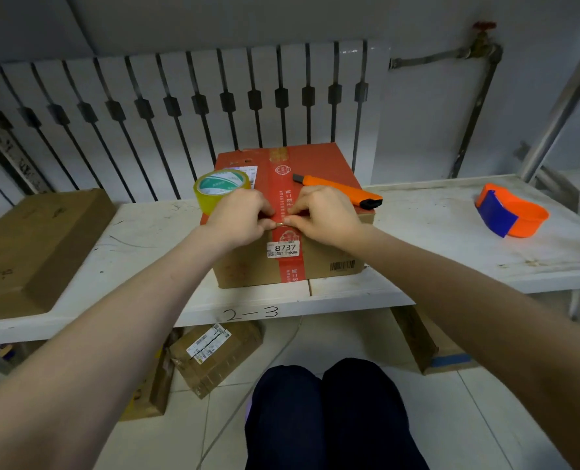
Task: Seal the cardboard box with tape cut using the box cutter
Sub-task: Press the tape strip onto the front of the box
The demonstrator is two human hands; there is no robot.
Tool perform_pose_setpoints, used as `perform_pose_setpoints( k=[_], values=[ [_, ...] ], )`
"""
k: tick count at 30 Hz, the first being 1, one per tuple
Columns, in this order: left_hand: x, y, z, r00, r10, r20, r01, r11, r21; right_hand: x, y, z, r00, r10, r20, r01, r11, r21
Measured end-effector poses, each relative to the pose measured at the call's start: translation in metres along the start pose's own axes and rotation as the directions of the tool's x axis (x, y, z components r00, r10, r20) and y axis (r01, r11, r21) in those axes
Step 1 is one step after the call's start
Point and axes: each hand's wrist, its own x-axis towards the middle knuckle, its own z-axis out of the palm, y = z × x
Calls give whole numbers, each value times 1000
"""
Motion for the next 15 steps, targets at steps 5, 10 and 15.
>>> perform_pose_setpoints(
  k=[5, 10, 15],
  values=[
    [4, 3, 4, 999, -39, -28, 39, 999, -9, 2, 4, 3, 997, 73, 17, -75, 990, 123],
    [6, 7, 4, 999, -38, -17, 38, 999, 17, 4, 7, -3, 995, 38, 90, -53, 985, 163],
    [0, 9, 4, 999, 16, -37, -12, 994, 105, -10, 10, -7, 988, -8, 151, 0, 999, 51]
  ],
)
